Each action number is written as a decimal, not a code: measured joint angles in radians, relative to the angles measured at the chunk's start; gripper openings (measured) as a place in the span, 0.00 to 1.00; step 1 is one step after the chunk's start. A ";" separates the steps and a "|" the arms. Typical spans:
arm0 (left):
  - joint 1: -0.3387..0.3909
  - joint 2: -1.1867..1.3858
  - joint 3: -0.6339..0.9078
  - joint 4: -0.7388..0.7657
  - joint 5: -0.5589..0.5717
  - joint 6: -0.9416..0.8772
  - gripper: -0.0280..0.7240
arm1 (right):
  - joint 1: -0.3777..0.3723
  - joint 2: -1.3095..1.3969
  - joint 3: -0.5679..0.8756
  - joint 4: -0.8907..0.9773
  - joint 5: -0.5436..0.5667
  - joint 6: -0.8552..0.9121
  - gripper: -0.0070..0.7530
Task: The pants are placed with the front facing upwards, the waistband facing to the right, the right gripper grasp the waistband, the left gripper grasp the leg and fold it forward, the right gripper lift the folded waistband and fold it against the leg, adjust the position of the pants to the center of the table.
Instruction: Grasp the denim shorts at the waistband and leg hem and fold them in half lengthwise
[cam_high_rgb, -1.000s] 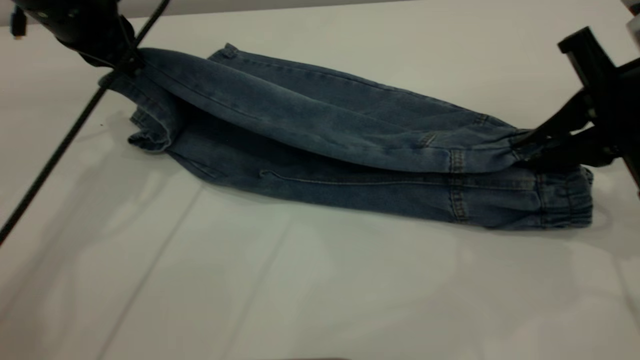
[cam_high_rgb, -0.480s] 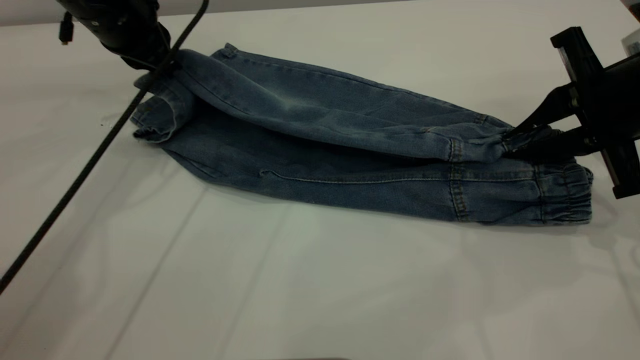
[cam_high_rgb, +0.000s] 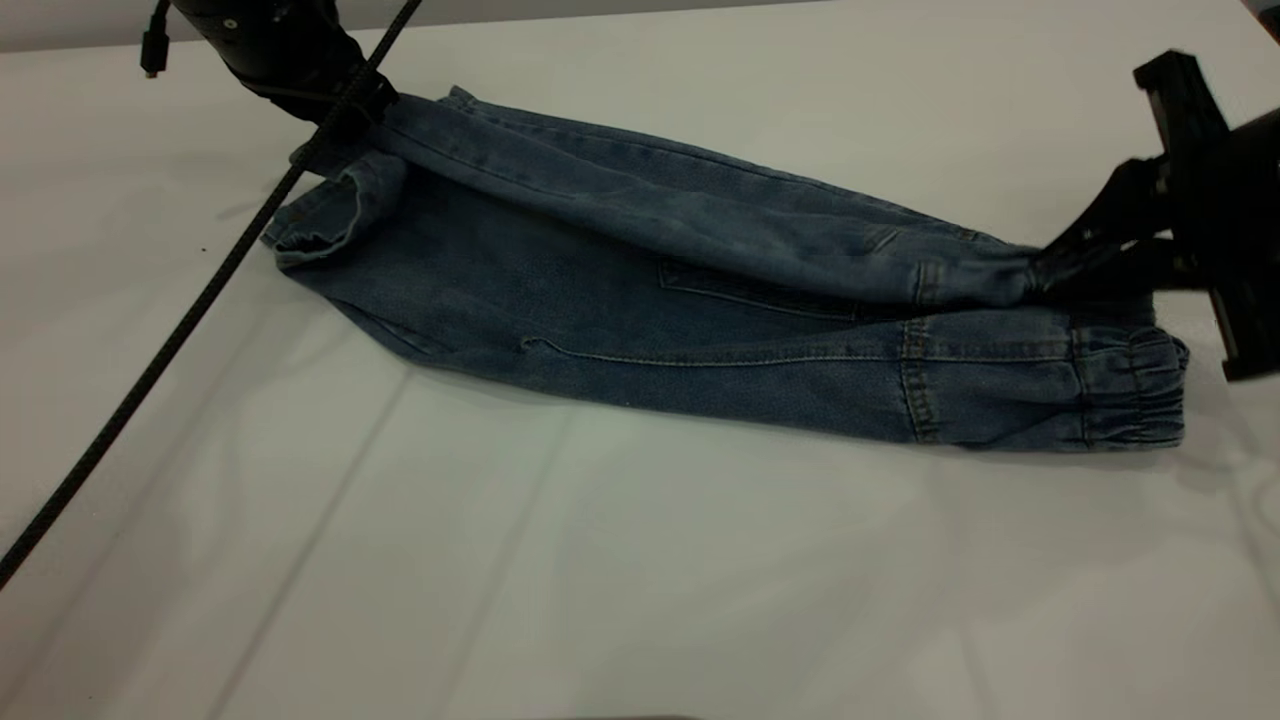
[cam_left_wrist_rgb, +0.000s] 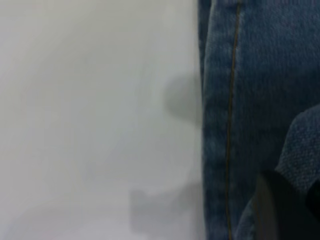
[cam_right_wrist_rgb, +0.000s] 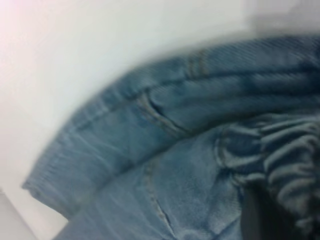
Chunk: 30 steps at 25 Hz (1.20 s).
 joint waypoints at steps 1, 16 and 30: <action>0.000 0.003 0.000 0.000 -0.002 -0.001 0.07 | -0.001 0.000 -0.013 0.000 -0.005 0.000 0.08; -0.001 0.009 -0.001 0.005 -0.174 0.015 0.27 | -0.002 0.001 -0.081 0.000 -0.052 0.001 0.12; -0.023 0.032 -0.003 0.006 -0.237 0.020 0.55 | -0.006 0.001 -0.082 0.000 -0.046 -0.083 0.54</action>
